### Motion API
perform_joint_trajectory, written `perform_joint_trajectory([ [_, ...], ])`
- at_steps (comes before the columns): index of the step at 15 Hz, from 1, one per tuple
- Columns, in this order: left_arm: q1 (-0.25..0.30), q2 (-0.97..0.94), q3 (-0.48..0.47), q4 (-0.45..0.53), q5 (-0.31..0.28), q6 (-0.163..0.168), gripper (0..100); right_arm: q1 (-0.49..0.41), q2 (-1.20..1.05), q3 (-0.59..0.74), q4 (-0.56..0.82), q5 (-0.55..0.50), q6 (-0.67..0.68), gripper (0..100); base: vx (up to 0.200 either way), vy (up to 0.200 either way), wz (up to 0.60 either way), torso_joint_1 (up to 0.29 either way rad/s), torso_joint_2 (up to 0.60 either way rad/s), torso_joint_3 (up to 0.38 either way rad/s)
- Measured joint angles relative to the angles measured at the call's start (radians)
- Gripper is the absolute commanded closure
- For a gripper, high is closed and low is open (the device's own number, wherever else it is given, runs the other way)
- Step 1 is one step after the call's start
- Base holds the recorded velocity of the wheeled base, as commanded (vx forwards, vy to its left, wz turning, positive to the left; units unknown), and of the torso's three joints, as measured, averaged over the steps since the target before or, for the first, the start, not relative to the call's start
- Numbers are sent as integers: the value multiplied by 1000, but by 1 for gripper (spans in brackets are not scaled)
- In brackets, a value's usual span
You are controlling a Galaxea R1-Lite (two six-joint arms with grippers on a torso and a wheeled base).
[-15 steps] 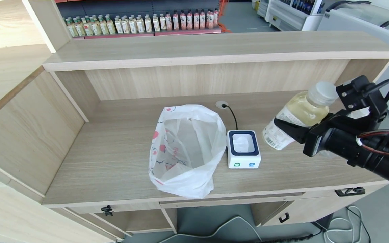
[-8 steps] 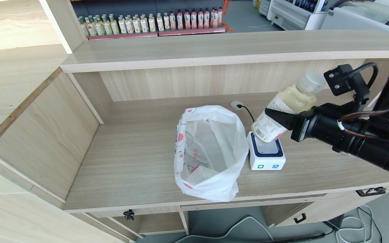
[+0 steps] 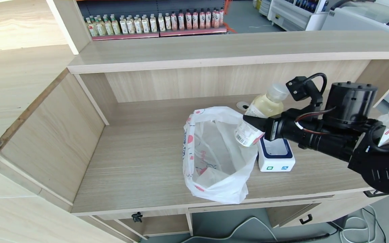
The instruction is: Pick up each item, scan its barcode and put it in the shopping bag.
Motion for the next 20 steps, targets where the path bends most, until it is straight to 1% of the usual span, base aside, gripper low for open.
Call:
perform_joint_trajectory([
  [2,1,0,0,0,0,1,0,-5,54,-7,-30,29,3,100,0,0,0,0,0,0],
  [4,0,0,0,0,0,1,0,-13,120,-26,-90,69,3,100,0,0,0,0,0,0],
  [10,0,0,0,0,0,1,0,-19,297,-182,-155,76,-27,100,0,0,0,0,0,0],
  [15,1,0,0,0,0,1,0,-18,400,-292,-159,78,-47,100,0,0,0,0,0,0],
  [20,0,0,0,0,0,1,0,-8,463,-331,-162,78,-66,100,0,0,0,0,0,0],
])
